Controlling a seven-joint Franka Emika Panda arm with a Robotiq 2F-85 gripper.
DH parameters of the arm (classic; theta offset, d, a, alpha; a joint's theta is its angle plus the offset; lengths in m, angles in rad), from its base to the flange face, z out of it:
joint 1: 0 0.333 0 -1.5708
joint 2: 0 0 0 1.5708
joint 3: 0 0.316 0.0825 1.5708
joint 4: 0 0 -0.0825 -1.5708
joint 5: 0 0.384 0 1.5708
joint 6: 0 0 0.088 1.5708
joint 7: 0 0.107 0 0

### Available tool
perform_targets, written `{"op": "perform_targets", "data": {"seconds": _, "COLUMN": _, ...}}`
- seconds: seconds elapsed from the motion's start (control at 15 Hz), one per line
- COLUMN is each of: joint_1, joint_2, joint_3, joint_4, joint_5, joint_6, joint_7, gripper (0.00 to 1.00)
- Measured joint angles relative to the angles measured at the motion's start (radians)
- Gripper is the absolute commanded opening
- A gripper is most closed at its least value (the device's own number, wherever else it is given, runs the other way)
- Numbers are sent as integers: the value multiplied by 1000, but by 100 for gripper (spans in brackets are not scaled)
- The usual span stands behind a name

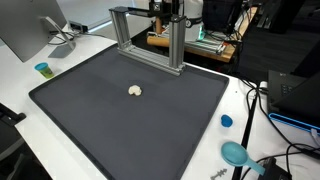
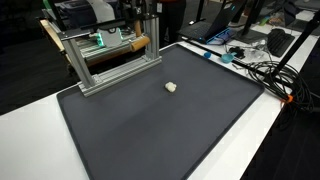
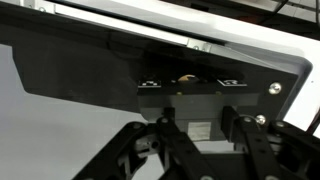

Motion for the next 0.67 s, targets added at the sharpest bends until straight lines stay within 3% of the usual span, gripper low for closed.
{"op": "perform_targets", "data": {"seconds": 0.27, "joint_1": 0, "joint_2": 17, "joint_3": 2, "joint_4": 16, "joint_5": 2, "joint_6": 8, "joint_7": 18, "gripper": 22}}
{"op": "perform_targets", "data": {"seconds": 0.67, "joint_1": -15, "joint_2": 87, "joint_3": 56, "joint_4": 145, "joint_5": 6, "joint_6": 43, "joint_7": 217, "gripper": 22}}
